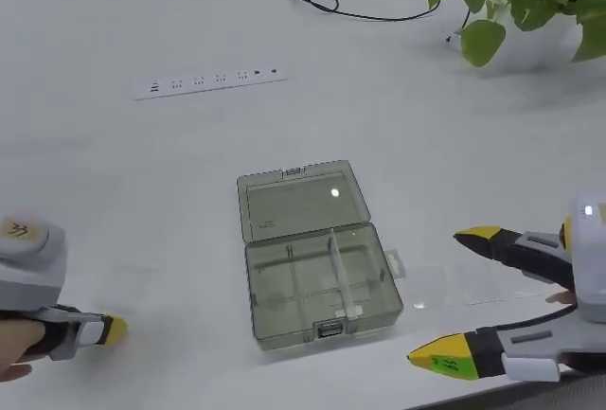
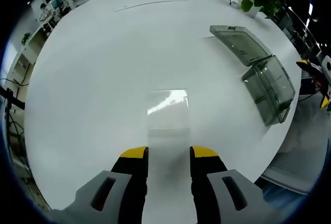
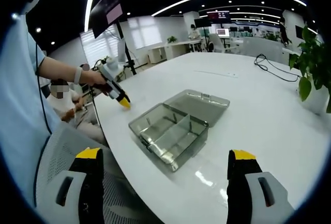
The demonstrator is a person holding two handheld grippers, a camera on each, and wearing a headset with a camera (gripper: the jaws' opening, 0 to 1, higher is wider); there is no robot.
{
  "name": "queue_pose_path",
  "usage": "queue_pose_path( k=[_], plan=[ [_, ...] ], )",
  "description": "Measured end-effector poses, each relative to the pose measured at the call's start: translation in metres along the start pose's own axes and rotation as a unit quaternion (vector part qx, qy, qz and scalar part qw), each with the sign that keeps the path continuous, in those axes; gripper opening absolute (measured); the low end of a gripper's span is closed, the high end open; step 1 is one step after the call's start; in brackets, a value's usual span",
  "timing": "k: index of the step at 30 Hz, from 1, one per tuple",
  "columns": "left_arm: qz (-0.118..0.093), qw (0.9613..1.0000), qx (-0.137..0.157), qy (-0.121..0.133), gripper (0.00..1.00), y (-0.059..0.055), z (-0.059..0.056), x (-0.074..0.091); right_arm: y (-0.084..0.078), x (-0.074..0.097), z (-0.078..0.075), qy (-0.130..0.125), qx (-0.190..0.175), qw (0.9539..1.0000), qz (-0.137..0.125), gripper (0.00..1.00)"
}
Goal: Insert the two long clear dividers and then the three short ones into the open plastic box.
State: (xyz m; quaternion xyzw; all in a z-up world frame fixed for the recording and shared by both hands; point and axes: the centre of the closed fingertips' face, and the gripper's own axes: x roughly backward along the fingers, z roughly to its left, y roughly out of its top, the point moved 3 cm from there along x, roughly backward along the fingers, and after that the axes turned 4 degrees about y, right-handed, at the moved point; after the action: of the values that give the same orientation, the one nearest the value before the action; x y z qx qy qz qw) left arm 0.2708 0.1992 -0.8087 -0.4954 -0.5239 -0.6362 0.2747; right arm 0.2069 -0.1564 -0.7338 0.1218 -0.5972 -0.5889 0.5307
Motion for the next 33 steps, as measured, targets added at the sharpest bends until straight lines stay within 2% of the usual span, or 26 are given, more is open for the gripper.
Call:
queue_pose_path(
  k=[1, 6, 11, 14, 17, 21, 25, 28, 31, 33],
  plan=[
    [-0.002, 1.0000, 0.006, -0.001, 0.30, 0.000, 0.000, 0.000, 0.000, 0.000, 0.000, 0.000, 0.000, 1.0000, 0.001, 1.00],
    [-0.048, 0.9975, 0.041, -0.031, 0.30, 0.012, -0.014, 0.009, 0.002, -0.005, -0.004, 0.001, -0.006, 1.0000, 0.003, 0.99],
    [-0.072, 0.9947, 0.049, -0.055, 0.30, 0.022, -0.030, 0.016, 0.004, -0.010, -0.009, -0.003, -0.011, 0.9999, 0.008, 0.97],
    [-0.093, 0.9912, 0.061, -0.073, 0.30, 0.033, -0.042, 0.022, 0.007, -0.012, -0.011, -0.006, -0.012, 0.9998, 0.013, 0.96],
    [-0.114, 0.9880, 0.057, -0.087, 0.30, 0.046, -0.055, 0.028, 0.013, -0.015, -0.011, -0.006, -0.008, 0.9999, 0.013, 0.94],
    [-0.132, 0.9838, 0.058, -0.107, 0.30, 0.056, -0.070, 0.032, 0.024, -0.020, -0.010, -0.008, -0.009, 0.9999, 0.002, 0.91],
    [-0.147, 0.9793, 0.059, -0.126, 0.30, 0.066, -0.088, 0.036, 0.039, -0.028, -0.012, -0.013, -0.033, 0.9992, -0.017, 0.83],
    [-0.158, 0.9744, 0.064, -0.146, 0.30, 0.073, -0.104, 0.037, 0.049, -0.034, -0.011, -0.014, -0.047, 0.9985, -0.025, 0.80],
    [-0.162, 0.9729, 0.061, -0.153, 0.30, 0.076, -0.113, 0.036, 0.055, -0.040, -0.009, -0.011, -0.056, 0.9979, -0.032, 0.77],
    [-0.170, 0.9691, 0.066, -0.166, 0.30, 0.080, -0.123, 0.038, 0.057, -0.045, -0.013, -0.015, -0.068, 0.9969, -0.037, 0.74]
  ],
)
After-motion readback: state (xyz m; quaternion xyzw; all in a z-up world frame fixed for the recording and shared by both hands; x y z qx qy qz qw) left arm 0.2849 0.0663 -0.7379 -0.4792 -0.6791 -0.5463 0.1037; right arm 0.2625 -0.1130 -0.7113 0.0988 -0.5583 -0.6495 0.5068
